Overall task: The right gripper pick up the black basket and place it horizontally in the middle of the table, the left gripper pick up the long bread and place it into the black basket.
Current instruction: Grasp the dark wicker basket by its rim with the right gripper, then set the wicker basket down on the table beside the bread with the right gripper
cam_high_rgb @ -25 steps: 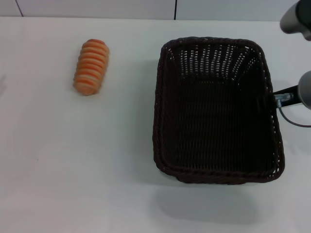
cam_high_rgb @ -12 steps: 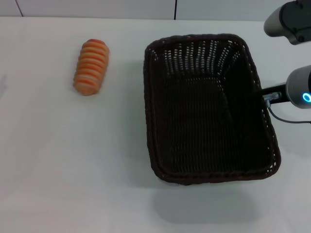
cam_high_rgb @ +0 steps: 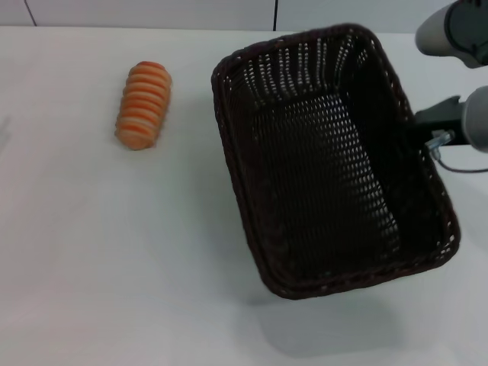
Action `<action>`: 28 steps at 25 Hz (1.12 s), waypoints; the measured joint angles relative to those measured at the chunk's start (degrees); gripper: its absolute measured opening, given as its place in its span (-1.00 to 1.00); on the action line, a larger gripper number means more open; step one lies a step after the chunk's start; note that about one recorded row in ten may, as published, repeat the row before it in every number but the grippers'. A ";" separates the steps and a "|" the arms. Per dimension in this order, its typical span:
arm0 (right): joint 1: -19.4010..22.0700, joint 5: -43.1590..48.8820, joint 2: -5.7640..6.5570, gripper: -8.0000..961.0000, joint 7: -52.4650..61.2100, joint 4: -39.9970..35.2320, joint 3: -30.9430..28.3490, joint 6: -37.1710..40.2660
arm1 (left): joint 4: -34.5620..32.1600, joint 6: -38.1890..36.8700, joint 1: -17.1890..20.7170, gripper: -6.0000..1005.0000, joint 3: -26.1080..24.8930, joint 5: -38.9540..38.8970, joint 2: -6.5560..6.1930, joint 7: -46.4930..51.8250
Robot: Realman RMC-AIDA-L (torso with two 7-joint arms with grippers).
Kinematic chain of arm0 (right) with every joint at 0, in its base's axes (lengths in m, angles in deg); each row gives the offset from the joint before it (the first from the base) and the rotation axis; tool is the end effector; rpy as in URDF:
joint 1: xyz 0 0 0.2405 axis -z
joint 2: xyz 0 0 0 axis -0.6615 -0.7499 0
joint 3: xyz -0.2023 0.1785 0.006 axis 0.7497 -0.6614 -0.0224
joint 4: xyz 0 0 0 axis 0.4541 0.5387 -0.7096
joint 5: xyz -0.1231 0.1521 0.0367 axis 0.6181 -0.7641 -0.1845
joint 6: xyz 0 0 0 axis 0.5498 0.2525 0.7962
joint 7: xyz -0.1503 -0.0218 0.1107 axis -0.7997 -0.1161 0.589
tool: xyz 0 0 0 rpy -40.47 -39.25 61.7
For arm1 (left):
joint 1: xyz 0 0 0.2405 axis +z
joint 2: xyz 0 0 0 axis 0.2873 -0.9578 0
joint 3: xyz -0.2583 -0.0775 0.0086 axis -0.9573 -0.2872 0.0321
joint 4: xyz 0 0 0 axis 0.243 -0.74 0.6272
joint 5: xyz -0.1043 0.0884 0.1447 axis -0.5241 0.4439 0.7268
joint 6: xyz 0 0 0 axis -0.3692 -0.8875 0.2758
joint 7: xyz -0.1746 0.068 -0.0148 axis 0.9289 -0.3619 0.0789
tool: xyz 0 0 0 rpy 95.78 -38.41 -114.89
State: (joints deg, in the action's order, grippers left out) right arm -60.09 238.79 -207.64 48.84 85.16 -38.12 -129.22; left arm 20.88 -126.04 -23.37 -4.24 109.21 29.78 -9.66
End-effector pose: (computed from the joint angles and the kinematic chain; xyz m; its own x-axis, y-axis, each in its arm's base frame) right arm 0.1951 0.3564 -0.0338 0.7812 -0.6176 -0.0907 -0.5056 -0.5408 -0.6722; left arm -0.3643 0.3121 0.1400 0.7026 -0.1036 0.7041 0.6798 -0.1949 -0.7070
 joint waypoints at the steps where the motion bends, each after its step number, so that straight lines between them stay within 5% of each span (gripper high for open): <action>1: 0.31 -0.72 0.00 -0.61 -2.33 0.38 -0.57 0.38 | -0.08 0.03 -0.07 0.63 0.00 0.00 0.00 0.14; 9: -0.38 -16.12 0.10 -0.61 -19.96 -3.32 -15.58 -1.53 | -1.02 0.10 0.09 0.63 -0.03 1.09 0.03 2.70; 17: -8.72 -23.50 1.30 -0.66 -32.38 -13.60 -33.76 -14.92 | -2.70 0.05 1.12 0.63 0.53 1.18 0.18 4.67; 28: -16.99 -22.77 4.27 -0.68 -43.91 -20.18 -38.06 -24.44 | -2.74 0.60 1.00 0.63 0.53 2.77 0.10 4.43</action>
State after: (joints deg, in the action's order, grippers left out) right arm -77.08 216.02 -203.37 4.92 64.98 -76.18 -153.66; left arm 18.14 -125.44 -22.37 -3.71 111.98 29.88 -5.23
